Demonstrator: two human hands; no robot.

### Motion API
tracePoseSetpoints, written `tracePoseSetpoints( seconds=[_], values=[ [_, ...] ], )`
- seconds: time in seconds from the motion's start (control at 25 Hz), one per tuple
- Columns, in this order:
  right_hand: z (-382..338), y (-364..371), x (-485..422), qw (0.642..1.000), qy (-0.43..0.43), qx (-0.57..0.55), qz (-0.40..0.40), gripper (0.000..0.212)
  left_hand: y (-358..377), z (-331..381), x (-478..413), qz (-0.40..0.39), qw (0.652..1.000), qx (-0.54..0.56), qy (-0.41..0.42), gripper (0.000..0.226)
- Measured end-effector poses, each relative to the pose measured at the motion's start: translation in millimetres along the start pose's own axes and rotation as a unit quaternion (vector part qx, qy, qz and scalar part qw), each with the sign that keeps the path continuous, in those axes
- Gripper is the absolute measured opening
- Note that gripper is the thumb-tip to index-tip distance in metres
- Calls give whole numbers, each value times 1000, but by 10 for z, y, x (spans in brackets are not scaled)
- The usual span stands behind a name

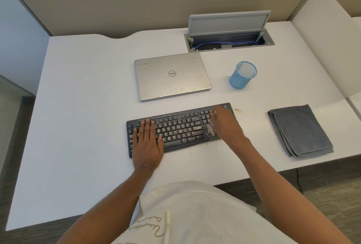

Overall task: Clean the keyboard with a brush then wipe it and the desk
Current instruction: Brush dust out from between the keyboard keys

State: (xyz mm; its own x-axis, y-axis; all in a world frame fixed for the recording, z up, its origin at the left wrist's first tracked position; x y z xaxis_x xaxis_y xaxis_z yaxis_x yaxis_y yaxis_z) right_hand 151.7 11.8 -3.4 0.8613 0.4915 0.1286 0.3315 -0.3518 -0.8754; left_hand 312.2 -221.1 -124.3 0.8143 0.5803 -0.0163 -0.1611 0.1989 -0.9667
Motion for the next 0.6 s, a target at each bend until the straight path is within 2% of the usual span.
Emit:
tracePoseSetpoints(
  seconds=[0.12,0.2,0.44,0.52,0.6],
  values=[
    [-102,-160,-52,997,-30,-35,63,18,5,-3,-2,1,1000,-3,2,65],
    [-116,-166,-77,995,-27,-57,75,18,-1,-3,-1,1,1000,0,1,65],
    [1,32,19,999,12,-26,33,21,-10,-1,3,1,1000,2,-1,66],
    [-9,3,14,1000,3,-18,11,21,-8,0,1,1,1000,0,1,66],
    [-97,-93,-12,999,-22,-38,25,18,-5,-2,0,0,1000,-3,1,66]
  ],
)
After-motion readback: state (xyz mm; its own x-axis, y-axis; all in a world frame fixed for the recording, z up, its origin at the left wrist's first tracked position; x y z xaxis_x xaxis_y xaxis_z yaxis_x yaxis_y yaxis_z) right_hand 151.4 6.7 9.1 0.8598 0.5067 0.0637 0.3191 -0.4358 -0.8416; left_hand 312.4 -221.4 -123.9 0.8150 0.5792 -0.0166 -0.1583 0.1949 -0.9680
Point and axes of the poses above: each hand's wrist, its own x-axis away from the middle knuckle, its own y-axis out of the palm, z = x × y, the point moved 4 cm from there along -x, towards the middle knuckle, and after that the axes turned 15 degrees about -y, right-handed, at the moved point
